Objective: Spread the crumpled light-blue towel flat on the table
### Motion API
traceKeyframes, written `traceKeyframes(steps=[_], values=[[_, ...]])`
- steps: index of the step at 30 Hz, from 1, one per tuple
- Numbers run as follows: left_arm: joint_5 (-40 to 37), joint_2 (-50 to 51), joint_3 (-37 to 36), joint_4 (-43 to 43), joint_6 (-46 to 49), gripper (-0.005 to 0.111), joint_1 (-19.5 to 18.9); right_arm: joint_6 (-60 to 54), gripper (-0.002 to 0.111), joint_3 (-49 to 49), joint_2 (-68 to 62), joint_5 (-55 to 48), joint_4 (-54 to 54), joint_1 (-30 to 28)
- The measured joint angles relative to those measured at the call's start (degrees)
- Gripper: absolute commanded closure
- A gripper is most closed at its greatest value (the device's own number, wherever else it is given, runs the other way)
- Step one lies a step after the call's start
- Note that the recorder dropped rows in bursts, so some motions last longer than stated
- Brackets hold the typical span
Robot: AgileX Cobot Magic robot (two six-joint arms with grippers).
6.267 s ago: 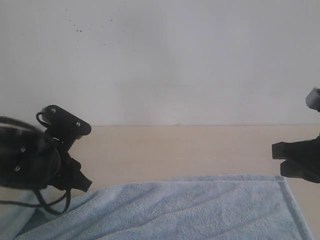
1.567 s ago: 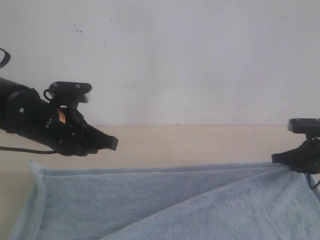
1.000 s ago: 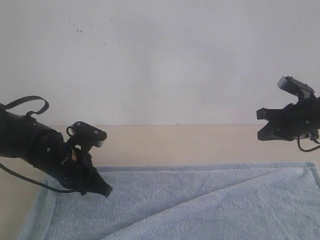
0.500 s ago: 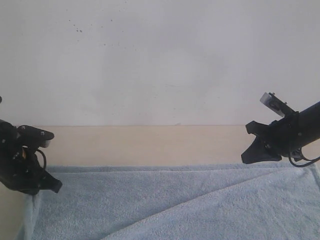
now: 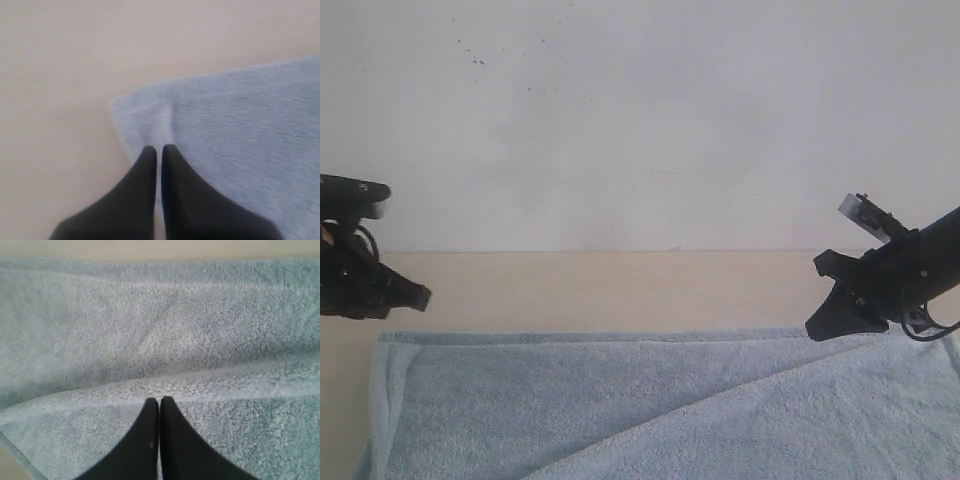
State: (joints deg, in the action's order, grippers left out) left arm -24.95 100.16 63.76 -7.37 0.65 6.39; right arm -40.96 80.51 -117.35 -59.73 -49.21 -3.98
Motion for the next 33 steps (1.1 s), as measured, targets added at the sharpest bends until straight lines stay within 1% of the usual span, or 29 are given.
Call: traceKeyframes(steps=[3, 4, 6, 8, 10, 14, 16, 19, 23, 27, 33], values=[[-1.2, 1.0, 0.0, 15.5, 17.2, 0.103, 2.8, 0.8, 0.109, -1.5, 0.1, 0.6, 0.5, 0.0], [-2.6, 1.8, 0.0, 19.1, 21.9, 0.103, 3.5, 1.0, 0.109, -2.0, 0.1, 1.1, 0.6, 0.0], [-5.8, 3.3, 0.0, 22.6, 26.2, 0.103, 4.4, 1.1, 0.109, -3.2, 0.1, 2.0, 1.0, 0.0], [-7.8, 4.1, -0.2, 23.7, 26.7, 0.103, 4.5, 1.1, 0.109, -4.0, 0.1, 2.6, 1.1, 0.0], [-9.7, 4.1, -0.2, 22.7, 25.4, 0.103, 4.5, 1.1, 0.109, -4.1, 0.1, 2.7, 1.1, 0.0], [-16.1, 2.8, -0.2, 15.3, 20.1, 0.103, 4.5, 1.2, 0.109, -4.2, 0.2, 2.6, 1.0, 0.0], [-17.7, 2.8, -1.2, 11.8, 17.4, 0.103, 4.5, 1.2, 0.109, -4.2, 0.2, 1.6, 0.9, 0.0], [-18.8, 2.8, -3.7, 9.1, 15.2, 0.103, 4.5, 1.2, 0.109, -4.3, 0.2, -0.6, 0.9, 0.0], [-17.9, 2.4, -7.5, 8.5, 15.1, 0.103, 5.2, 1.3, 0.109, -5.8, 0.2, 0.4, 0.9, 0.8], [-14.6, 0.0, -9.6, 9.4, 15.1, 0.103, 6.4, 1.2, 0.109, -7.7, 0.2, 3.5, 1.5, 1.2], [-11.9, -4.4, -9.9, 20.7, 22.3, 0.103, 6.7, 1.2, 0.109, -8.1, 0.2, 5.4, 1.6, 1.2]])
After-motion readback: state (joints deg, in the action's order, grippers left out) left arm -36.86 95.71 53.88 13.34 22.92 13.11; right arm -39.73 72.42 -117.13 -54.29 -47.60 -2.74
